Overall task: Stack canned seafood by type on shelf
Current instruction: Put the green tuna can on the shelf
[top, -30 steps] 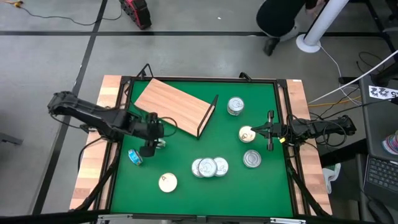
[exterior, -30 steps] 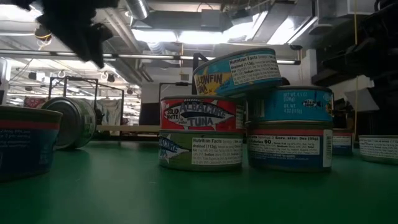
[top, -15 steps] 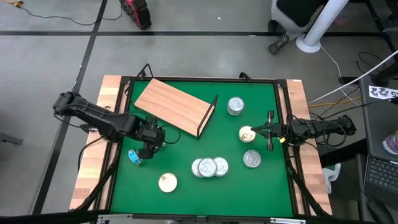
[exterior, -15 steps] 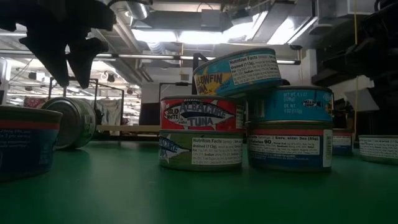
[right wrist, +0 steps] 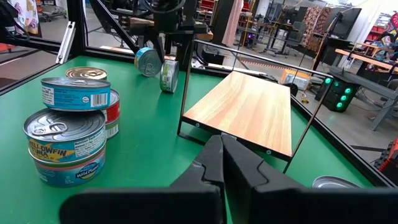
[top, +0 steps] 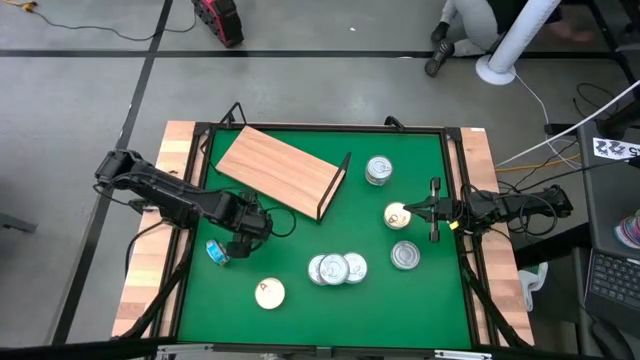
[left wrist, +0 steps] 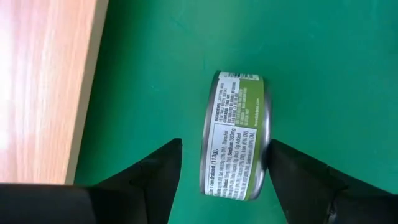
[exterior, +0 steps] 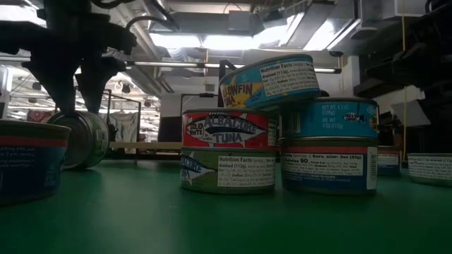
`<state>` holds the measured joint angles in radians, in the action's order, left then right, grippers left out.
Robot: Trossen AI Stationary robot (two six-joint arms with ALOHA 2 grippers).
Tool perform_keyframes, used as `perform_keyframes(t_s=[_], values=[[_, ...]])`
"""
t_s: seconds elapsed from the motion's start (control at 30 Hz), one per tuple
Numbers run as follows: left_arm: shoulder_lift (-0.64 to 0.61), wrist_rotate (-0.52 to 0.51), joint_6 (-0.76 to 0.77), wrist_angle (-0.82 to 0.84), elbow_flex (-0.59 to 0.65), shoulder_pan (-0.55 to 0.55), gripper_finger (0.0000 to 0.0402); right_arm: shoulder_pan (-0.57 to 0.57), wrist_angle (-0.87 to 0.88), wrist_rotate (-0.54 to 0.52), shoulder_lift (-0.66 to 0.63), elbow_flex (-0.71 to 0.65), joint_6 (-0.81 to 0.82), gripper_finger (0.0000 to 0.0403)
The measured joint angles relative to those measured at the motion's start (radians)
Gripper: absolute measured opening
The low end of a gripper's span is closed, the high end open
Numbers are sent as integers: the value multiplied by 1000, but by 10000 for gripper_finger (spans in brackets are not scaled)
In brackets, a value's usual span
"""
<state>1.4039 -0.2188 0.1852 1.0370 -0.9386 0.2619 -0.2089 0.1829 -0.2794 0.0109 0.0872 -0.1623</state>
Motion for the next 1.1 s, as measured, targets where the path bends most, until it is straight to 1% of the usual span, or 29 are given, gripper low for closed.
perform_keyframes(t_s=[0.2,0.27,0.37,0.5,0.53,0.7,0.8,0.87,0.97,1.1], values=[[49,0,-8,-2,0,-1,229,0,0,0,0,0,0,7],[56,6,-8,-3,0,-1,223,0,0,0,0,0,0,7],[61,13,-8,-6,0,-1,198,0,0,0,0,0,0,7],[60,13,-3,-23,0,-1,146,0,0,0,0,0,0,7],[60,13,-2,-31,0,-1,140,0,0,0,0,0,0,7],[61,4,-4,-60,-32,-1,140,0,0,0,0,0,0,7],[61,-50,-4,-61,-79,-1,140,0,0,0,0,0,0,7],[61,-108,-19,-61,-110,-1,140,0,0,0,0,0,0,7],[60,-233,-80,-71,-147,-3,140,0,0,0,0,0,0,7],[60,-417,-174,-166,-149,-34,140,0,0,0,0,0,0,7]])
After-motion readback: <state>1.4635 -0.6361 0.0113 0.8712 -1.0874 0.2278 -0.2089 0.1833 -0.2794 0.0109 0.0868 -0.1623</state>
